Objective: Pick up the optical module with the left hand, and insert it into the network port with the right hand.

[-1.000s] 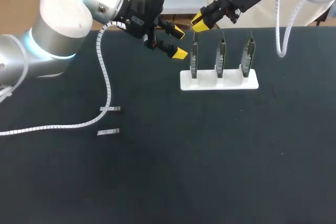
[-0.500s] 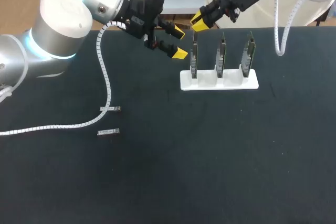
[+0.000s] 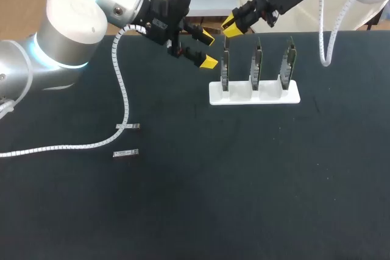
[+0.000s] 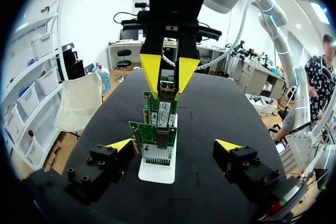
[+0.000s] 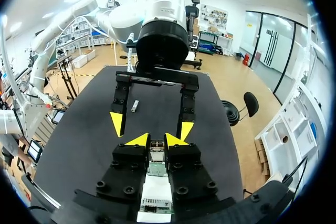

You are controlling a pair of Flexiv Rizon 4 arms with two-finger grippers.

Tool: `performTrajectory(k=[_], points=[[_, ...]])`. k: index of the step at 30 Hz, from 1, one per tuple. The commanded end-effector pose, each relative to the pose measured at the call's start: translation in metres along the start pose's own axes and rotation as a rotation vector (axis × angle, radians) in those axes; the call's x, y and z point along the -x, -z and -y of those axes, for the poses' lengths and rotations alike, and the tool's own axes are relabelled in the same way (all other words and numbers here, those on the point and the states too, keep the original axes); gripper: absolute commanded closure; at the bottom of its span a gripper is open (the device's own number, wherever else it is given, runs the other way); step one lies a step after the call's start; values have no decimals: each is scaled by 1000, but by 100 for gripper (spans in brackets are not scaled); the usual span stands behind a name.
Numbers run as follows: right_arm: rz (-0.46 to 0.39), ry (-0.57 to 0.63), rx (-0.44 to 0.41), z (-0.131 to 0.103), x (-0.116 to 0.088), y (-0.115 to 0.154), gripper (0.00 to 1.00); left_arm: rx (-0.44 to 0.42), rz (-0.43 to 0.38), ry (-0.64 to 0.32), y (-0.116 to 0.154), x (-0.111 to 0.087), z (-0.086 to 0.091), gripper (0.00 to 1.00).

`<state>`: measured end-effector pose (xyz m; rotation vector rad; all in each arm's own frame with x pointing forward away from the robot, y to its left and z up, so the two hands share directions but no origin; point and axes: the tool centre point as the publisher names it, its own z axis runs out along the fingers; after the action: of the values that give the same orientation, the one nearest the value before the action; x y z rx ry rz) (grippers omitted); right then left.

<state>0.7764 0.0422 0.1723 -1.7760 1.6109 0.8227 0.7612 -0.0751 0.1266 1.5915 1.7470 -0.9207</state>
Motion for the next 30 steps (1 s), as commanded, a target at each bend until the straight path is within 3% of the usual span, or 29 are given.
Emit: performTrajectory(k=[1, 30], points=[[-1, -1, -5, -2, -2, -3, 100, -5, -5, 1, 0, 1, -2, 0], [5, 8, -22, 1, 3, 1, 100, -5, -5, 1, 0, 1, -2, 0]])
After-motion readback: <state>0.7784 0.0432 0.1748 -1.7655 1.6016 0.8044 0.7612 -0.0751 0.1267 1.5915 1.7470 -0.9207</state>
